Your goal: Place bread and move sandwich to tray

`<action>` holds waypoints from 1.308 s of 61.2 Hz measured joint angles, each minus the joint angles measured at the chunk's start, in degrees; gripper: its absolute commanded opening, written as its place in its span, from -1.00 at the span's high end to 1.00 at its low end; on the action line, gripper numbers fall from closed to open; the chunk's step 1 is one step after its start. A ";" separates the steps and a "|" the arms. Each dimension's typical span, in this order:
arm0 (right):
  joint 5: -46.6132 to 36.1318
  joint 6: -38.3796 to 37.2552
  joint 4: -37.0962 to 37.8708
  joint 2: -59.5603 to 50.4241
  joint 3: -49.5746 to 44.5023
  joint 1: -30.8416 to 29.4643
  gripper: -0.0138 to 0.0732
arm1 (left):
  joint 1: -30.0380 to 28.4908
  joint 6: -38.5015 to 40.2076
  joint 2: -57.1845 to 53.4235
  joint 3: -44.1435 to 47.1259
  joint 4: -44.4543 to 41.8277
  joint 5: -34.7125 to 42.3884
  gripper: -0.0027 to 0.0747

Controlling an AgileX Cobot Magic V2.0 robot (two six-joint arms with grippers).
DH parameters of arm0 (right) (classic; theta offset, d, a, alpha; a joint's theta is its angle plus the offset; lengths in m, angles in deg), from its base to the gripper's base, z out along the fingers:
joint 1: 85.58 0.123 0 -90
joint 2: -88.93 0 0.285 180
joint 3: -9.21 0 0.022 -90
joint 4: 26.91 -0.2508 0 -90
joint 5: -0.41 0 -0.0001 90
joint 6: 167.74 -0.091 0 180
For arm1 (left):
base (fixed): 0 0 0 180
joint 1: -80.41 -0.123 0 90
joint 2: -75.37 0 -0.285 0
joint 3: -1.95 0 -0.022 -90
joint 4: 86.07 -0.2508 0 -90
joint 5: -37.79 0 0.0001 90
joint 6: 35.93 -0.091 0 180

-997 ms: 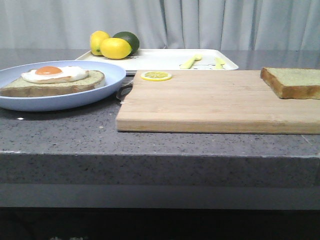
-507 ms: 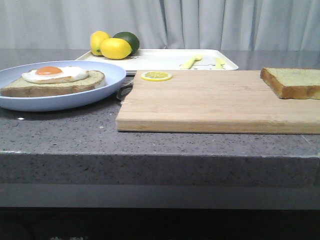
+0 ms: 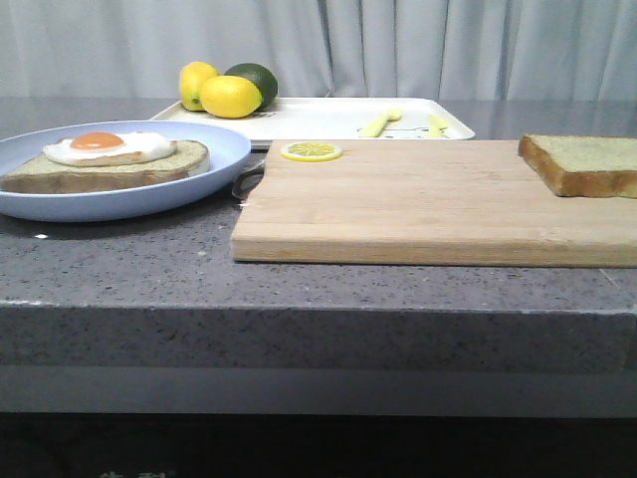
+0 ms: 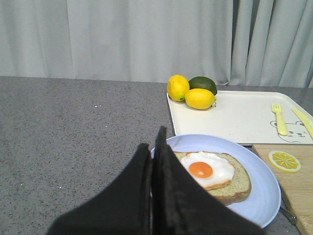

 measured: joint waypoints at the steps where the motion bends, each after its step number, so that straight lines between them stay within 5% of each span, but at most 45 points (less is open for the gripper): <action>1: 0.00 0.00 0.00 0.00 0.00 0.00 0.72 | 0.00 0.00 0.00 0.00 0.00 0.00 0.97; 7: 0.03 0.00 0.00 0.00 0.00 0.00 0.30 | 0.00 0.00 0.00 0.00 0.00 -0.87 0.80; 14: 0.03 0.00 0.00 0.00 0.00 0.00 -0.37 | 0.00 0.00 0.00 0.00 0.00 -1.55 0.25; 19: 0.03 0.00 0.00 0.00 0.00 0.00 -0.60 | 0.00 0.00 0.00 0.00 0.00 -1.55 -0.05; 45: 3.41 0.00 -3.11 2.26 1.13 0.00 -0.63 | 0.00 -0.23 0.00 0.00 -0.63 -2.74 -0.13; 80: 21.56 2.35 -4.40 33.24 22.22 0.00 -0.63 | 10.55 -1.11 0.00 0.00 -2.26 -2.93 -0.13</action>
